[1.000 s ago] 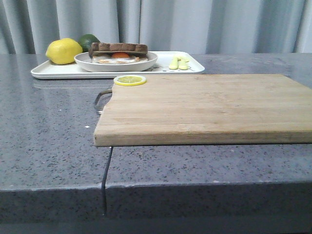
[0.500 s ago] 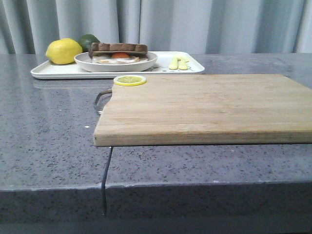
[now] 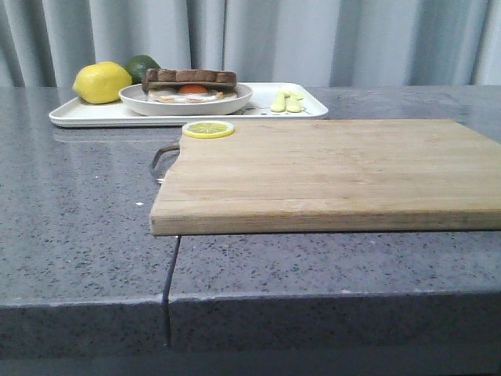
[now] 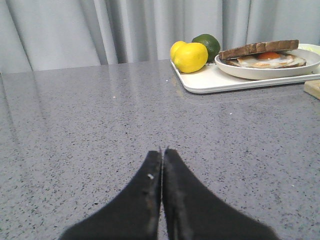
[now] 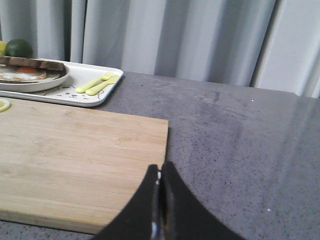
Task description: Place bread and move sandwich to tray
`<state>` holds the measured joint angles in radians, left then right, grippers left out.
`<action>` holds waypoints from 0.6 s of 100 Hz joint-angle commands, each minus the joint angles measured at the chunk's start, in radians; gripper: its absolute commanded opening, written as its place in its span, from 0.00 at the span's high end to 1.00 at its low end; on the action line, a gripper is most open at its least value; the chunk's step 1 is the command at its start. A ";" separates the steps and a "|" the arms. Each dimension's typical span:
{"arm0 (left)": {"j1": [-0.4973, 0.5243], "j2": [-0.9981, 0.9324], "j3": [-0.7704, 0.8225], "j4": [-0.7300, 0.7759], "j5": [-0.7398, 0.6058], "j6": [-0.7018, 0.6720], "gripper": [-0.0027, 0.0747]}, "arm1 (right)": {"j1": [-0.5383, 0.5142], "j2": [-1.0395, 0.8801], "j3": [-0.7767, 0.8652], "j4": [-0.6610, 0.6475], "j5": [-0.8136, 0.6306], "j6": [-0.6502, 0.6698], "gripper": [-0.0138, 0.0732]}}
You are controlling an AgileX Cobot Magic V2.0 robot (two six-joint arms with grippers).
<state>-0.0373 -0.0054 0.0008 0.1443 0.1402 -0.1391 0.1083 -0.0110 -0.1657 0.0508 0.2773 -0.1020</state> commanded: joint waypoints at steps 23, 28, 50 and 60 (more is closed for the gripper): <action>-0.008 -0.032 0.016 -0.007 -0.084 -0.007 0.99 | -0.004 -0.019 0.122 -0.051 -0.222 0.058 0.92; -0.008 -0.032 0.016 -0.007 -0.084 -0.007 0.99 | -0.004 -0.019 0.141 -0.051 -0.239 0.058 0.92; -0.008 -0.032 0.016 -0.007 -0.084 -0.007 0.99 | -0.004 -0.019 0.193 -0.051 -0.277 0.060 0.92; -0.008 -0.032 0.016 -0.007 -0.084 -0.007 0.99 | -0.004 -0.019 0.193 -0.051 -0.277 0.060 0.92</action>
<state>-0.0373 -0.0054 0.0008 0.1443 0.1402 -0.1391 0.1083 -0.0110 0.0282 0.0110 0.0889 -0.0448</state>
